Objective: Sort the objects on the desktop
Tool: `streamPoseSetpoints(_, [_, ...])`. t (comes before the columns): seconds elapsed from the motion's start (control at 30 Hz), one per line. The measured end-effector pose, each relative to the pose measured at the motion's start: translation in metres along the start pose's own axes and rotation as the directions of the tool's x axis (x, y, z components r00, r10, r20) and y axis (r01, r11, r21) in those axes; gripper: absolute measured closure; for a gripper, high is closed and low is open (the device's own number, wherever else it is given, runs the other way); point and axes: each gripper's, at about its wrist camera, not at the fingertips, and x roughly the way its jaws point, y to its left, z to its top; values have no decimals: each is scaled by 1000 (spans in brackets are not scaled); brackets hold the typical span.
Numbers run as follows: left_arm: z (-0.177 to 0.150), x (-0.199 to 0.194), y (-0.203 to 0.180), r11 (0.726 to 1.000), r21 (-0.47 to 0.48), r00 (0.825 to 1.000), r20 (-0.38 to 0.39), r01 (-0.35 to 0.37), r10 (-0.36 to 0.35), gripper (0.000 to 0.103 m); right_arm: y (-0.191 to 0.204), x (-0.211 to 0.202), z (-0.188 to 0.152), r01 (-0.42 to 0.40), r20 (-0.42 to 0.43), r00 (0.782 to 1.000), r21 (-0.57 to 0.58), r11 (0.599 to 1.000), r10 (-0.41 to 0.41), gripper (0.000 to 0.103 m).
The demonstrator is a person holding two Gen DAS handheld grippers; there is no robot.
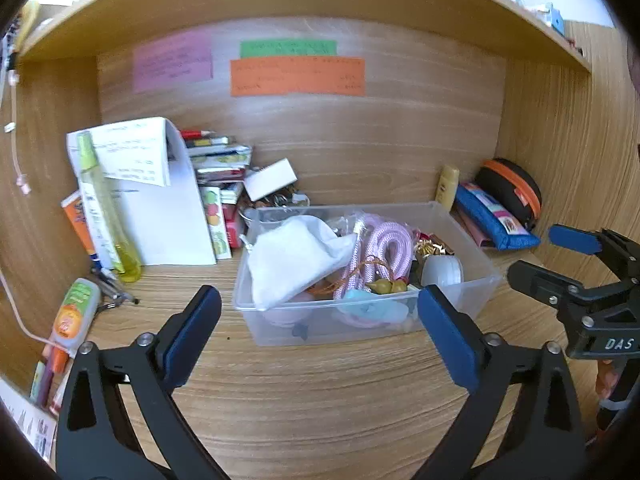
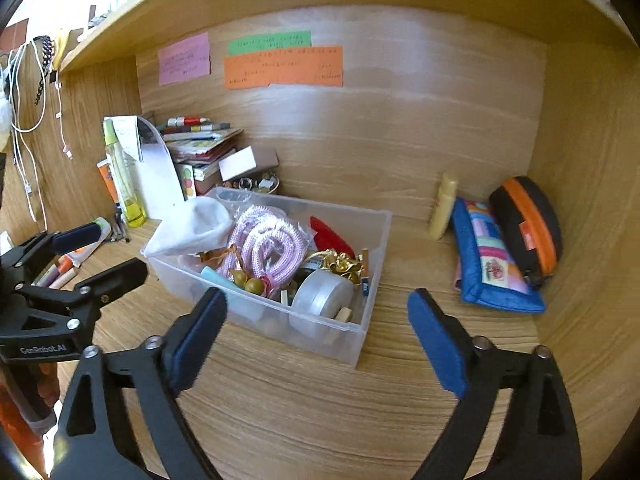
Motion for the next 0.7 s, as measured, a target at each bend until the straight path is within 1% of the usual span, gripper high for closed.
streamPoseSetpoints(0.07, [-1, -8, 0, 1000, -3, 1000, 19, -16, 16, 2, 2, -10, -1, 19, 33, 999, -2, 1000, -19, 0])
streamPoseSetpoints(0.27, [-6, -27, -3, 999, -12, 997, 62, -48, 48, 2, 9, -35, -7, 61, 87, 994, -7, 998, -61, 0])
streamPoseSetpoints(0.4, [-9, -32, -7, 998, -18, 995, 77, -58, 59, 2, 12, -49, -10, 69, 120, 990, -4, 998, -69, 0])
streamPoseSetpoints(0.53, [-11, -30, -10, 999, -14, 997, 66, -46, 47, 2, 10, -53, -12, 72, 123, 990, 0, 997, -72, 0])
streamPoseSetpoints(0.7, [-15, -28, -15, 999, 6, 997, 69, -37, 36, 2, 6, -49, -14, 79, 105, 991, 7, 997, -79, 0])
